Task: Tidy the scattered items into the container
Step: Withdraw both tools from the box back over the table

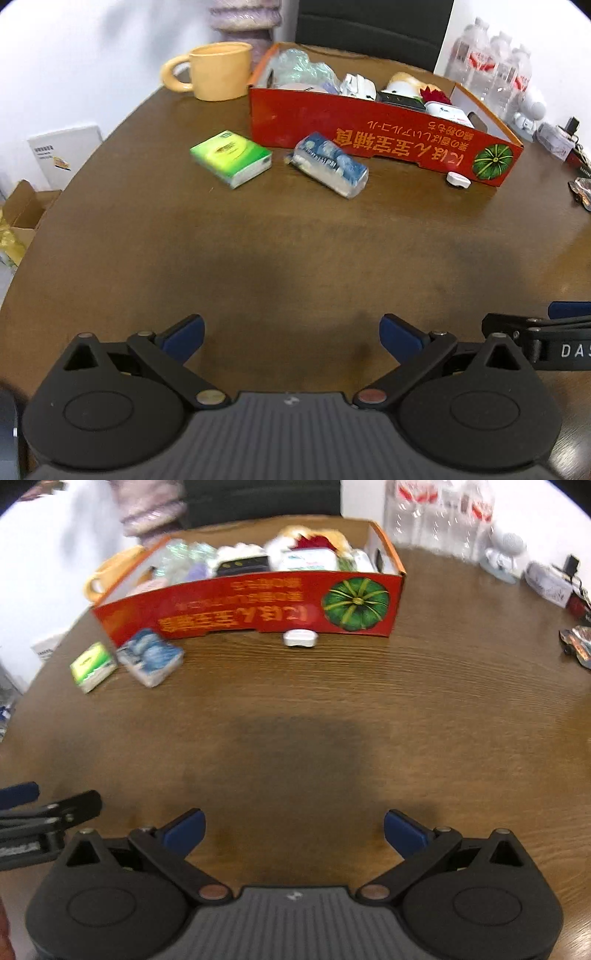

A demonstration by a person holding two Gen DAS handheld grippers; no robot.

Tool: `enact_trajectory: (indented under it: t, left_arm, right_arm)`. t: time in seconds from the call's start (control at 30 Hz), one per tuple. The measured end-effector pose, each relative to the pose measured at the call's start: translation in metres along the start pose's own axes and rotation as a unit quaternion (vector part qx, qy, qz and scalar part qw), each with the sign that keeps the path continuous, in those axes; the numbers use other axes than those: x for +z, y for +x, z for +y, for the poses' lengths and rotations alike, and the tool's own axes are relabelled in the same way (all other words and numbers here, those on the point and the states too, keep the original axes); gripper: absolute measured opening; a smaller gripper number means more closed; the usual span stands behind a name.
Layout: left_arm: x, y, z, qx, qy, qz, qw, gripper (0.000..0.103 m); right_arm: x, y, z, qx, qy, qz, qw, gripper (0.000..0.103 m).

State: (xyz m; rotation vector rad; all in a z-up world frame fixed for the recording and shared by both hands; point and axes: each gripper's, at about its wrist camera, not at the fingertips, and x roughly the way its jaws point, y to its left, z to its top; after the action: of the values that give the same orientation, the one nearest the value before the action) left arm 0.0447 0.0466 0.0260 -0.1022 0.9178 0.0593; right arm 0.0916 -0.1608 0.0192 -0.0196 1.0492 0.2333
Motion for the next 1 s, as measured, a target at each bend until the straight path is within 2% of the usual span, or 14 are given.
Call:
enact_trajectory:
  t: [0.07, 0.2, 0.4, 0.6, 1.0]
  left_arm:
    - [-0.017, -0.009, 0.0, -0.003, 0.0, -0.031, 0.9995, 0.103]
    - [-0.041, -0.022, 0.002, 0.001, 0.036, -0.078, 0.9963, 0.103]
    - [-0.053, -0.021, 0.009, -0.001, 0.012, -0.1, 0.9949, 0.103]
    - [-0.057, -0.014, -0.009, 0.031, 0.066, -0.12, 0.9901, 0.103]
    - [-0.055, -0.008, -0.01, 0.012, 0.049, -0.111, 0.9925, 0.103]
  right_arm:
    - [-0.016, -0.004, 0.003, -0.005, -0.003, -0.029, 1.0, 0.103]
    - [-0.053, -0.015, 0.01, -0.012, -0.019, -0.092, 0.996, 0.103]
    - [-0.082, -0.021, -0.001, 0.003, 0.011, -0.151, 0.989, 0.103]
    - [-0.086, -0.015, 0.006, -0.028, -0.014, -0.17, 0.985, 0.103]
    - [-0.084, -0.011, 0.008, -0.032, -0.021, -0.171, 0.985, 0.103]
